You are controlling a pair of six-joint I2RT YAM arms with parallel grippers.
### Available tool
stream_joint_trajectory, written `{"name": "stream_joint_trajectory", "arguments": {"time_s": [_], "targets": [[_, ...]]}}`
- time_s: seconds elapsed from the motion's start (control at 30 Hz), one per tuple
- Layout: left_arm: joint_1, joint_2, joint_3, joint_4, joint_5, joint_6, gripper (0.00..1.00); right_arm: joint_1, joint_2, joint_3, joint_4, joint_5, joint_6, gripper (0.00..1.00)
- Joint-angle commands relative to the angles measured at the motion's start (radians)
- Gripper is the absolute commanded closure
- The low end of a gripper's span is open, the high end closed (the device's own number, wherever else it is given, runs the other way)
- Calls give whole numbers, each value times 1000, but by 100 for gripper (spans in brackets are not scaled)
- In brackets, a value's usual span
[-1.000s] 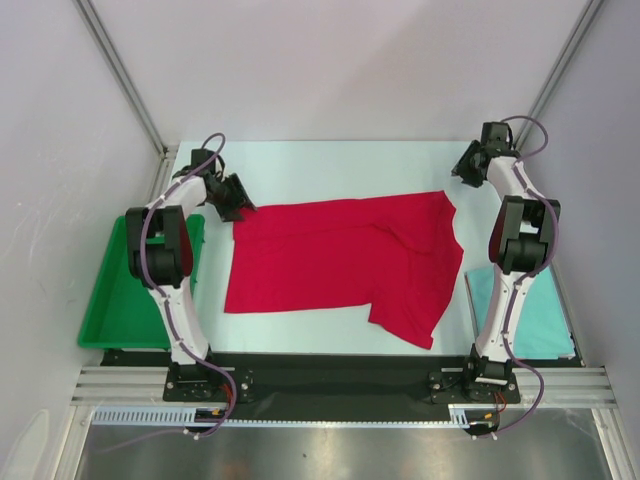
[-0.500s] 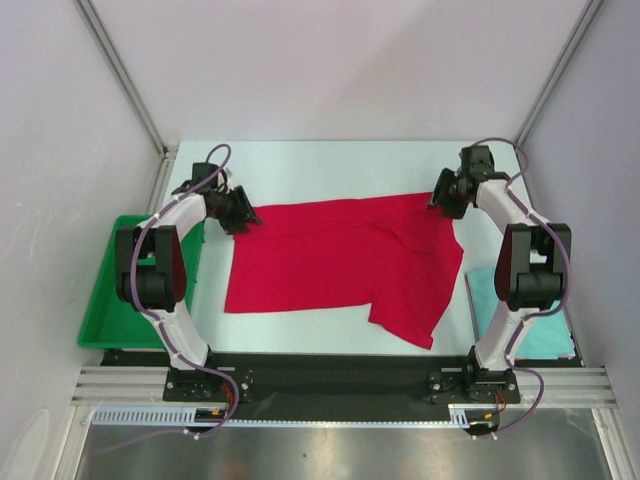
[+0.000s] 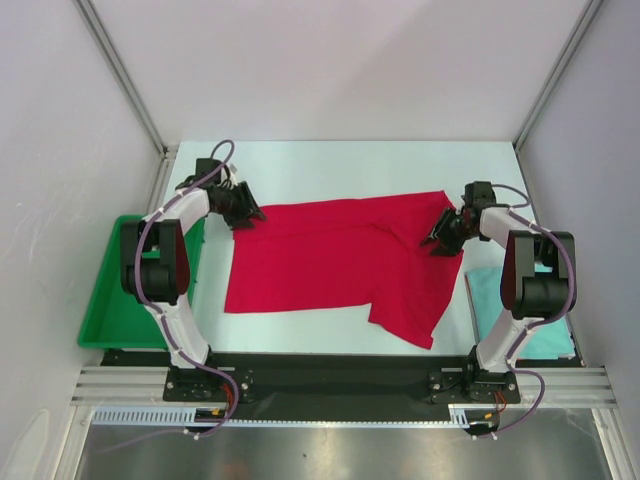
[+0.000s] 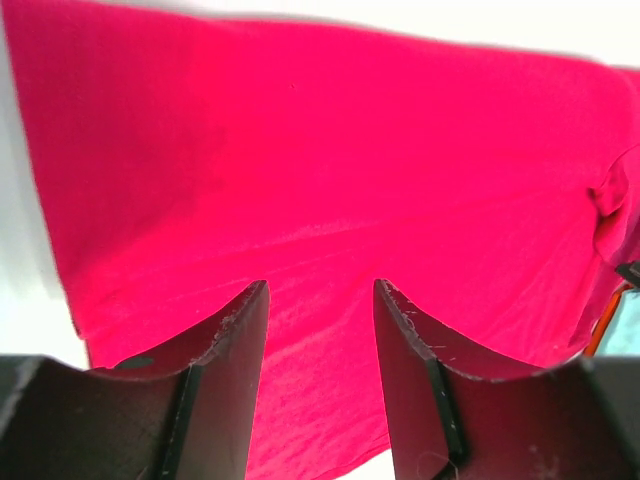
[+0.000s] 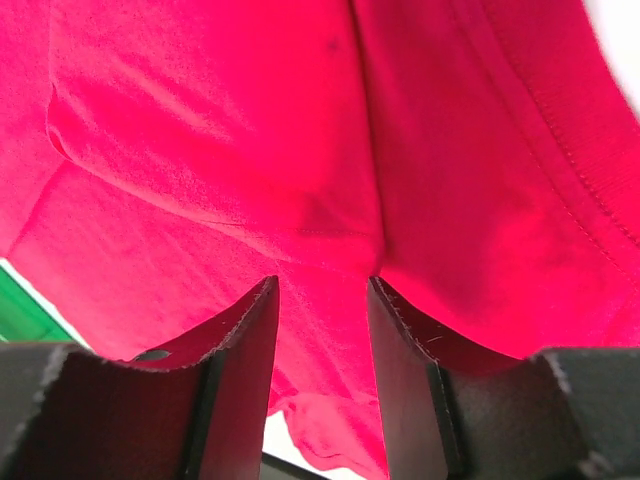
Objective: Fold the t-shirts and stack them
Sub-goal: Fold the tshirt
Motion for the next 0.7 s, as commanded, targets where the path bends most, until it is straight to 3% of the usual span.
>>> {"name": "stream_joint_trajectory", "arguments": {"time_s": [0.0,0.37,0.67], "targets": [[30,13,55,-15,23,17,49,-19,-45,-7,40,-26,47,54],[46,18,39,-14,22,20,49,-46,-51,-77,101,-42,82,57],[66,35,39,-12,23,18,50,-48,-56,-97,161,-34,103,65]]}}
